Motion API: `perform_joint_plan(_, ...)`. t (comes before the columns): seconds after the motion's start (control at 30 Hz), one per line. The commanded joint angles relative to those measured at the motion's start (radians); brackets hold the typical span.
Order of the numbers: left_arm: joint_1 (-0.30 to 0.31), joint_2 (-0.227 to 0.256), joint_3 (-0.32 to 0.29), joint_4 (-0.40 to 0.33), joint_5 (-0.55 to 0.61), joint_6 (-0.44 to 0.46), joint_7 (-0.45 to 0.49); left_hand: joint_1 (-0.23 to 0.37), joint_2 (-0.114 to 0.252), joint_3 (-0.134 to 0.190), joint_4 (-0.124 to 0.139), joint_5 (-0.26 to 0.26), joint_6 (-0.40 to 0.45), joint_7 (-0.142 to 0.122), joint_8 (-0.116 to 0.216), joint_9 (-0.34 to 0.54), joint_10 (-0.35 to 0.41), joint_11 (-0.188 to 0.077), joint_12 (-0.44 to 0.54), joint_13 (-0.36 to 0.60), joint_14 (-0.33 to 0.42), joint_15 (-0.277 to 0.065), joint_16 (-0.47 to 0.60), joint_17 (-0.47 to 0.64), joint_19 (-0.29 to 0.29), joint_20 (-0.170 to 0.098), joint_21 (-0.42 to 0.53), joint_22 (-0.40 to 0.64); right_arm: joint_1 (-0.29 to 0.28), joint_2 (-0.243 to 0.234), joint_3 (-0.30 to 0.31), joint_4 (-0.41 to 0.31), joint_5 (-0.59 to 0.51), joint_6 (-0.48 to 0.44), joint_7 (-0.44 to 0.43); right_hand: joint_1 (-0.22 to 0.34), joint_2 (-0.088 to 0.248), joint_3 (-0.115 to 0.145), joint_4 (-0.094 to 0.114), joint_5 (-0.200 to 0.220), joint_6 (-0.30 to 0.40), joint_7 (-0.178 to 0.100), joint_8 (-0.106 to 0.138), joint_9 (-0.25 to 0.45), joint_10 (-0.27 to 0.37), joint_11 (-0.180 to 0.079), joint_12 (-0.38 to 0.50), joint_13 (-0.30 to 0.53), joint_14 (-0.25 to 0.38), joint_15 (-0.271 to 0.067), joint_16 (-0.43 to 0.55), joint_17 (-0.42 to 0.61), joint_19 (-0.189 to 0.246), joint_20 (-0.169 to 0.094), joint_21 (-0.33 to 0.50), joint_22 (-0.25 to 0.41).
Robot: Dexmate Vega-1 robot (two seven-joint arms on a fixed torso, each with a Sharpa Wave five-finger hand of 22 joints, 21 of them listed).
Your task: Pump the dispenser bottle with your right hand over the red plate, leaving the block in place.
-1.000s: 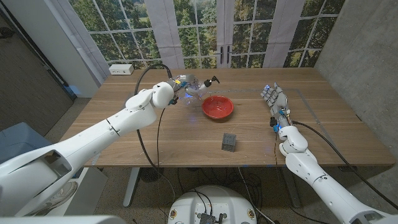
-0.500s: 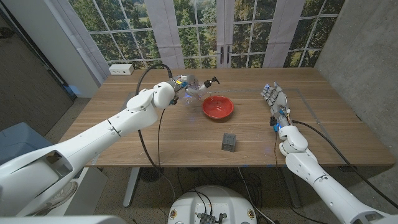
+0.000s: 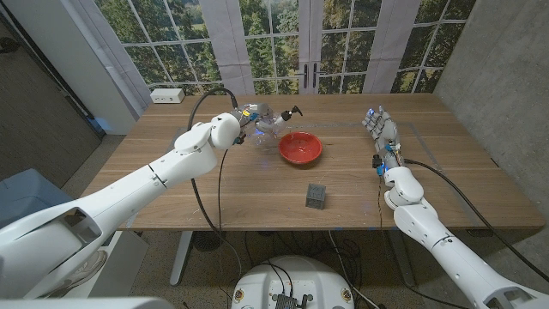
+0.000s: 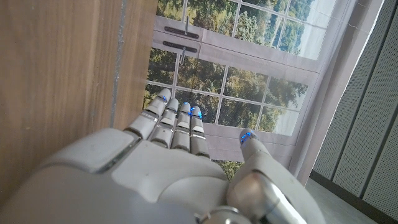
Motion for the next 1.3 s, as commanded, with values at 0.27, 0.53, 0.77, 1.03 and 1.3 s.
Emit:
perform_joint_plan(0.27,0.003,-0.004,0.006,-0.015,0.02,0.013,-0.009,0.209,0.219,0.088,0.078,0.005,0.21,-0.181,0.007,0.003,0.2,-0.201,-0.005,0.003,0.178,-0.33,0.005,0.004,0.052,-0.144,0.009,0.004,0.033,-0.023,-0.015,-0.061,-0.097,-0.029,-0.058,0.004,0.033,0.008,0.004,0.0,0.007,0.001,0.0,0.004,0.003,0.002,0.002,0.003,0.003,0.005,0.006,0.007,0.004,0.01,-0.003,0.004)
perform_joint_plan(0.53,0.009,-0.001,0.007,-0.033,0.034,0.031,-0.016,0.209,0.219,0.087,0.079,0.005,0.209,-0.182,0.005,0.004,0.2,-0.201,-0.006,0.005,0.179,-0.33,0.006,0.005,0.05,-0.145,0.012,0.004,0.064,-0.033,-0.035,-0.077,-0.151,-0.049,-0.065,0.003,0.033,0.01,0.006,0.0,0.009,0.0,0.001,0.004,0.005,0.003,0.003,0.003,0.006,0.005,0.008,0.008,0.007,0.012,-0.002,0.004)
perform_joint_plan(0.77,0.017,0.002,0.005,-0.048,0.039,0.045,-0.017,0.21,0.219,0.086,0.079,0.005,0.211,-0.18,0.005,0.004,0.203,-0.2,-0.007,0.006,0.181,-0.33,0.006,0.005,0.049,-0.145,0.015,0.004,0.087,-0.024,-0.048,-0.066,-0.158,-0.049,-0.054,0.006,0.033,0.012,0.004,0.0,0.009,0.0,0.001,0.004,0.007,0.003,0.004,0.003,0.01,0.005,0.01,0.008,0.012,0.012,0.0,0.004)
perform_joint_plan(1.03,0.023,0.004,0.005,-0.054,0.043,0.051,-0.018,0.211,0.219,0.086,0.079,0.005,0.209,-0.18,0.003,0.006,0.202,-0.197,-0.01,0.007,0.182,-0.33,0.005,0.006,0.048,-0.145,0.018,0.003,0.113,-0.02,-0.071,-0.072,-0.205,-0.07,-0.07,0.01,0.032,0.015,0.001,0.0,0.01,0.0,0.001,0.004,0.007,0.002,0.004,0.003,0.012,0.005,0.01,0.008,0.013,0.011,0.0,0.004)
perform_joint_plan(1.3,0.025,0.003,-0.001,-0.05,0.032,0.041,-0.016,0.212,0.22,0.086,0.079,0.005,0.211,-0.18,0.002,0.007,0.205,-0.201,-0.011,0.008,0.182,-0.33,0.005,0.006,0.047,-0.146,0.022,0.003,0.131,-0.017,-0.093,-0.089,-0.26,-0.098,-0.099,0.011,0.031,0.017,0.001,-0.001,0.01,0.003,0.001,0.004,0.008,0.003,0.004,0.003,0.011,0.005,0.01,0.009,0.014,0.012,0.0,0.004)
